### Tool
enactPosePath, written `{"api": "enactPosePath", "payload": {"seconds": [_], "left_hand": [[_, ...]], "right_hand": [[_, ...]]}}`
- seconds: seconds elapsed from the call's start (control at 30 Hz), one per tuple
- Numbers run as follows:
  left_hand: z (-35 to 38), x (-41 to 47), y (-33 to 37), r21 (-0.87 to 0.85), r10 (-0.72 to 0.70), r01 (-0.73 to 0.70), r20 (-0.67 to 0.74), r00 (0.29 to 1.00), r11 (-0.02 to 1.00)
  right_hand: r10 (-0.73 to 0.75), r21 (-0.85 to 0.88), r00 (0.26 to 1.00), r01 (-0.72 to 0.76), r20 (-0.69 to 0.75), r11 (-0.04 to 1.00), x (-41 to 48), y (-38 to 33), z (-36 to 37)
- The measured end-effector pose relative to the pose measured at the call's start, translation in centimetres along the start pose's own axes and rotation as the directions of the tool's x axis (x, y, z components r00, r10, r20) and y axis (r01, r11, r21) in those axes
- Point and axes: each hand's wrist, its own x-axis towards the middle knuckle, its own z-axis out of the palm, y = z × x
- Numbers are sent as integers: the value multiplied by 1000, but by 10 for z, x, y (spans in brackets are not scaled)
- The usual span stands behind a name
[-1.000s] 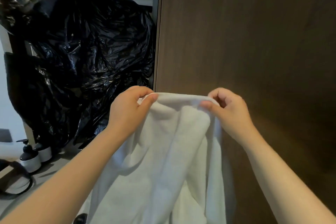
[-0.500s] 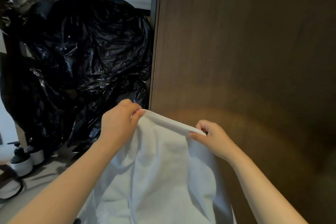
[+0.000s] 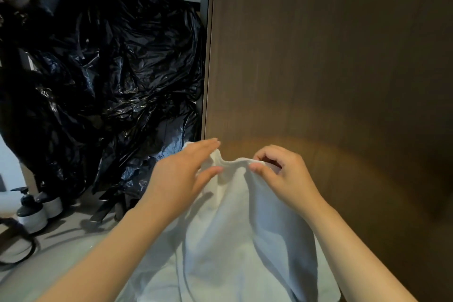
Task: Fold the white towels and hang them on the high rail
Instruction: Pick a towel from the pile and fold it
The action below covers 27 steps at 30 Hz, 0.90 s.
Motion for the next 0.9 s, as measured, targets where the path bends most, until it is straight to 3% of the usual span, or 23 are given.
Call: {"api": "enactPosePath", "payload": {"seconds": [0.13, 0.27, 0.37, 0.5, 0.63, 0.9], "left_hand": [[5, 5, 6, -232, -28, 46, 82, 996, 972], [10, 8, 7, -308, -40, 96, 183, 982, 947], [10, 7, 7, -252, -46, 95, 194, 980, 963], [1, 14, 1, -149, -58, 72, 100, 993, 986], [-4, 21, -27, 18, -206, 206, -5, 978, 978], [11, 9, -27, 126, -321, 318, 2, 947, 940]], "right_hand": [[-101, 10, 995, 101, 8, 995, 4, -16, 2], [-101, 21, 995, 101, -1, 995, 2, -18, 2], [-52, 18, 999, 52, 4, 998, 0, -16, 3], [41, 14, 995, -42, 88, 999, -10, -4, -1], [87, -284, 993, -61, 81, 957, -28, 16, -22], [20, -364, 1000, -16, 5, 931, -25, 7, -30]]}}
